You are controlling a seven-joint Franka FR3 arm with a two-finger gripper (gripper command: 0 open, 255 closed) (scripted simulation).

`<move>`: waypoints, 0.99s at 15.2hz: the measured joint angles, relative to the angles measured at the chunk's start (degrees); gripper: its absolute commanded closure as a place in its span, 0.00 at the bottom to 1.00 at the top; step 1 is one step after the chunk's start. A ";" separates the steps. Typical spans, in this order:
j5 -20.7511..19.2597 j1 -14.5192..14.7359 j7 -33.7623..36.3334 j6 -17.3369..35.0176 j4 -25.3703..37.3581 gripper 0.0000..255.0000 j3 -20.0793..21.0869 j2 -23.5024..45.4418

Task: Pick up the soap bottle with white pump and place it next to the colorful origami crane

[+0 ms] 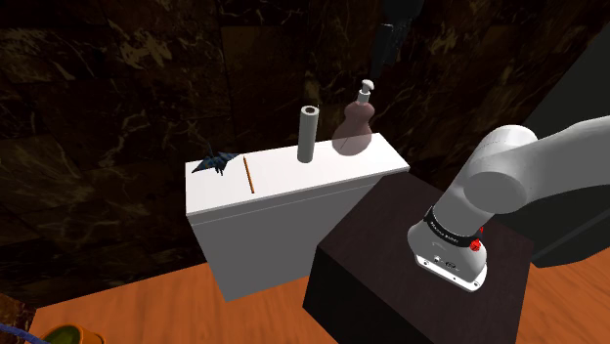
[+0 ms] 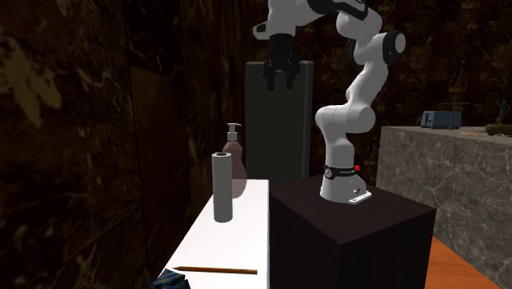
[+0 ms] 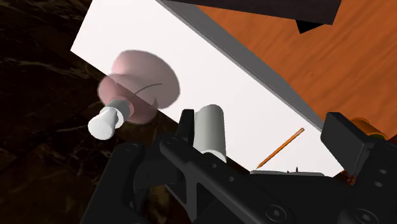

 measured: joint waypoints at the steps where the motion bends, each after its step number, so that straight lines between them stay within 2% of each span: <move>1: 0.00 0.00 0.00 0.00 0.00 0.00 0.00 0.00; 11: -4.95 -3.98 -5.89 10.79 -1.19 0.00 -7.10 10.27; 15: -6.46 -5.57 -8.89 15.59 1.15 0.00 -10.60 17.49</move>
